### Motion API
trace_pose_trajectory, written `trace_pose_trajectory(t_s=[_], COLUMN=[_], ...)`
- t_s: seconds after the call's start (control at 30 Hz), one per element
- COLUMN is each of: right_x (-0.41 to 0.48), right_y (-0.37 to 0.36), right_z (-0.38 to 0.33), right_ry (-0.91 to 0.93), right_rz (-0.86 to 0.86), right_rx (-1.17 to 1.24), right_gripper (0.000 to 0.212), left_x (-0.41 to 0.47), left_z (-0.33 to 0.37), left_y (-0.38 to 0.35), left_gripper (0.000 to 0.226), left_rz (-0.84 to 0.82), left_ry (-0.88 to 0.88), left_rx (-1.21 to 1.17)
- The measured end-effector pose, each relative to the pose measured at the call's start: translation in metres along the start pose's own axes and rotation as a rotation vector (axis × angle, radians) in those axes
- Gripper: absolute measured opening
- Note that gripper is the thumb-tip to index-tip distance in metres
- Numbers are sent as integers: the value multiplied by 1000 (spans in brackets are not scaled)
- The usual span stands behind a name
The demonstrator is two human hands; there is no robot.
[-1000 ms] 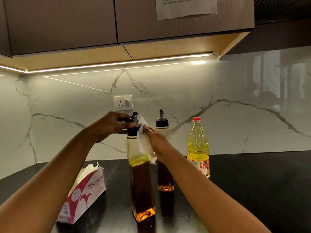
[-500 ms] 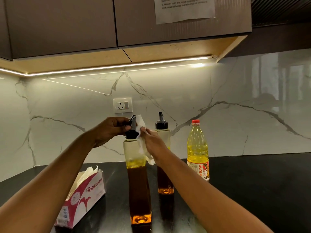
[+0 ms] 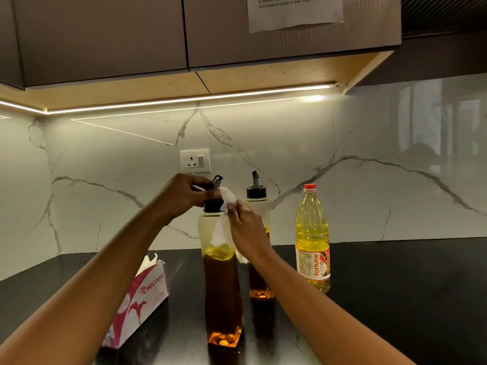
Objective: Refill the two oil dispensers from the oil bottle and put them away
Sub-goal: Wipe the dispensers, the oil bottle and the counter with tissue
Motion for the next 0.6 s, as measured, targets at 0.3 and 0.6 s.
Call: trace_pose_trajectory(t_s=[0.3, 0.6], right_x=[10, -16], right_y=[8, 3], right_z=[-8, -14], right_ry=[-264, -12], right_rz=[-116, 20], right_rx=[129, -71], right_gripper=[35, 37], left_x=[1, 1], left_z=[-4, -14], left_y=[10, 12], left_gripper=[19, 32], left_rz=[-103, -170], left_ry=[73, 72], left_rx=[-190, -243])
Point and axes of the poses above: each hand's wrist, its own x-axis towards the middle knuckle, its own y-axis out of the back of the hand, z = x × y, the point moved 1 cm from there along x, towards the middle knuckle, and after that the axes turned 6 degrees about -y, right-handed, at the moved point
